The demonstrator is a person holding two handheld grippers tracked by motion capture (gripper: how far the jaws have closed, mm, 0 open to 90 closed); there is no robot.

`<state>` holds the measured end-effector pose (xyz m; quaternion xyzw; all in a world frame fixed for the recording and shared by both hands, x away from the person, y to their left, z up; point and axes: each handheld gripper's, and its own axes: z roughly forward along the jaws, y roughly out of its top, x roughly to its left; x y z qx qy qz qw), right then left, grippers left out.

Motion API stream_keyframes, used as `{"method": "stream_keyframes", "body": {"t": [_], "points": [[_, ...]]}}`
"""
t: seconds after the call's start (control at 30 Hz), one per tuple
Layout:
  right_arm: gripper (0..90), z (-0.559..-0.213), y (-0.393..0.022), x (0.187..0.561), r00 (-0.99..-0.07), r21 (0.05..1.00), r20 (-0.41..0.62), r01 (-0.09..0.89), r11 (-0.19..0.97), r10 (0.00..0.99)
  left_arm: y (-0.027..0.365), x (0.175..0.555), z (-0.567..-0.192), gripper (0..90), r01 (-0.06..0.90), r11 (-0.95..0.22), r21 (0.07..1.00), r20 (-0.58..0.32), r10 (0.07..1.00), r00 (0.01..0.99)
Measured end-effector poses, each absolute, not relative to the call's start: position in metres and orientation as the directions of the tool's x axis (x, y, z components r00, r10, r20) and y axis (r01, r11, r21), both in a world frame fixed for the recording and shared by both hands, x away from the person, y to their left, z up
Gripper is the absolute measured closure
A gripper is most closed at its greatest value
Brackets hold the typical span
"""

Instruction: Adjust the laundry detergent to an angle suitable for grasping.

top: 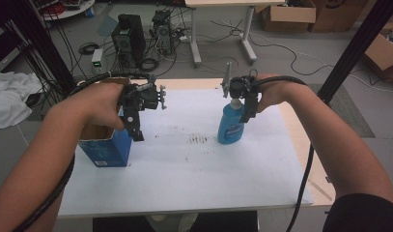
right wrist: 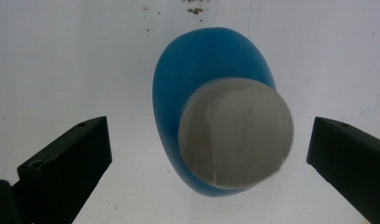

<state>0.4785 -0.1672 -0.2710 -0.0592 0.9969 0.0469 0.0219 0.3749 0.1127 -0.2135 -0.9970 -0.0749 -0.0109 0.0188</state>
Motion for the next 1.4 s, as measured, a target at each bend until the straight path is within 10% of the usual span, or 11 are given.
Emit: {"method": "stream_keyframes", "body": {"t": [1.4], "points": [[15.2, -0.300, -0.164, 0.483, -0.986, 0.112, -0.051, -0.164, 0.980, -0.159, 0.117, 0.374, -0.223, 0.1, 0.163, -0.986, -0.031, 0.016, 0.162, 0.987]]}}
